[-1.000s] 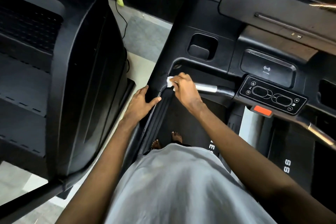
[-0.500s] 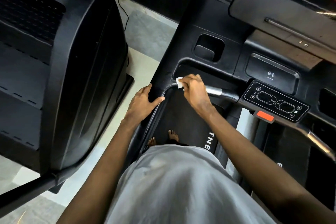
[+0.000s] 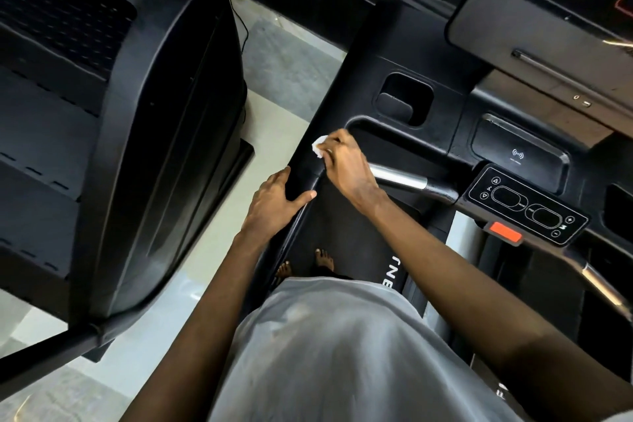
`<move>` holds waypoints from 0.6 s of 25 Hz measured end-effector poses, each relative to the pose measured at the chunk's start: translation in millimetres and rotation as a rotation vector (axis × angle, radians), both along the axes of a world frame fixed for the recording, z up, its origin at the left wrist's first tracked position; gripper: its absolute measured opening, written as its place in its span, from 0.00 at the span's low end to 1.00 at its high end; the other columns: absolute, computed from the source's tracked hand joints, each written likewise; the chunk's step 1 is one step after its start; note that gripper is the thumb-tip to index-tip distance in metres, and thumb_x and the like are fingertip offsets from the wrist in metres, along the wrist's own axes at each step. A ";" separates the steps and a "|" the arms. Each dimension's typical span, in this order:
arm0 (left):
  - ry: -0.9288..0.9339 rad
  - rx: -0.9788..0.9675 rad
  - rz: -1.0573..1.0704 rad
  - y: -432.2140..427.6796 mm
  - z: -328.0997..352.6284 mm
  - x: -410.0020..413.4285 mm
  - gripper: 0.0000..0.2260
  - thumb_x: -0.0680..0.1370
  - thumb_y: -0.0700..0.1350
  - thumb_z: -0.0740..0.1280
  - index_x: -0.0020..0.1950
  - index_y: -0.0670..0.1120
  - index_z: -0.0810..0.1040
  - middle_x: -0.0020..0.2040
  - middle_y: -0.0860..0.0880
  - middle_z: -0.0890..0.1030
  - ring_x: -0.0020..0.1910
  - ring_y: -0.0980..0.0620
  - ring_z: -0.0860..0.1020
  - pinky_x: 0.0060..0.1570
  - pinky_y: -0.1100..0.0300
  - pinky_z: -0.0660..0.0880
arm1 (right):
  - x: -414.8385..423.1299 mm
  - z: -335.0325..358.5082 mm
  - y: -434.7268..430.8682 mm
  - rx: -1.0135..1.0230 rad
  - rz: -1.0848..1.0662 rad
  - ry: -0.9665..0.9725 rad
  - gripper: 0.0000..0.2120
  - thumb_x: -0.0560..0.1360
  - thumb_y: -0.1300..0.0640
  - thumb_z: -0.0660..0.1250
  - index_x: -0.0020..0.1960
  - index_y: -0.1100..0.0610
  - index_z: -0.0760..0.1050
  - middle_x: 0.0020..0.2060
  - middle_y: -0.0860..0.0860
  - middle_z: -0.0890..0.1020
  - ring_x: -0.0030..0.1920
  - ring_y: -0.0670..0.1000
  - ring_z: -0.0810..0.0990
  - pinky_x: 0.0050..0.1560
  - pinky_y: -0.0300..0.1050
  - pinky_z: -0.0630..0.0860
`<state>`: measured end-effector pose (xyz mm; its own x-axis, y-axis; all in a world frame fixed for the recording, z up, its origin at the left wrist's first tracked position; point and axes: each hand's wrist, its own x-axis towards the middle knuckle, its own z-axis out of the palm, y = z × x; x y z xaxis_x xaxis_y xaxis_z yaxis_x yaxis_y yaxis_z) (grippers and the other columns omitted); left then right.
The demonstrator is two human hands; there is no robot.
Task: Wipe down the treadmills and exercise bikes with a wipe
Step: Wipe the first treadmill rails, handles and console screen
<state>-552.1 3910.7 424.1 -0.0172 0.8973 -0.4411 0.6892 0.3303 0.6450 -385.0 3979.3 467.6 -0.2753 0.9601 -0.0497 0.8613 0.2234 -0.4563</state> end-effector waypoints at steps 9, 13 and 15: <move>-0.013 -0.010 0.015 5.8 10.6 2.2 0.41 0.74 0.64 0.71 0.80 0.47 0.61 0.77 0.45 0.67 0.75 0.45 0.67 0.74 0.50 0.64 | 16.8 -4.4 1.8 0.052 0.010 -0.006 0.10 0.79 0.64 0.65 0.57 0.61 0.82 0.52 0.55 0.80 0.55 0.56 0.78 0.53 0.49 0.79; -0.008 -0.012 0.008 7.2 17.2 2.6 0.41 0.74 0.64 0.71 0.80 0.47 0.61 0.77 0.46 0.67 0.75 0.45 0.67 0.73 0.51 0.65 | 1.0 -8.1 18.9 0.074 0.141 -0.075 0.11 0.80 0.66 0.64 0.59 0.63 0.81 0.57 0.57 0.78 0.57 0.55 0.78 0.55 0.42 0.76; -0.005 -0.018 0.003 8.0 17.8 2.4 0.41 0.74 0.63 0.71 0.80 0.47 0.61 0.77 0.45 0.67 0.75 0.45 0.66 0.74 0.52 0.64 | -1.1 -5.6 44.8 0.051 -0.007 -0.069 0.13 0.78 0.70 0.62 0.58 0.64 0.81 0.56 0.58 0.78 0.55 0.57 0.79 0.56 0.43 0.77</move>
<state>-549.7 3918.6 441.9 -0.0175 0.8893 -0.4571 0.6850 0.3436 0.6424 -386.1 4024.1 462.0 -0.2660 0.9638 -0.0199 0.8921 0.2383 -0.3838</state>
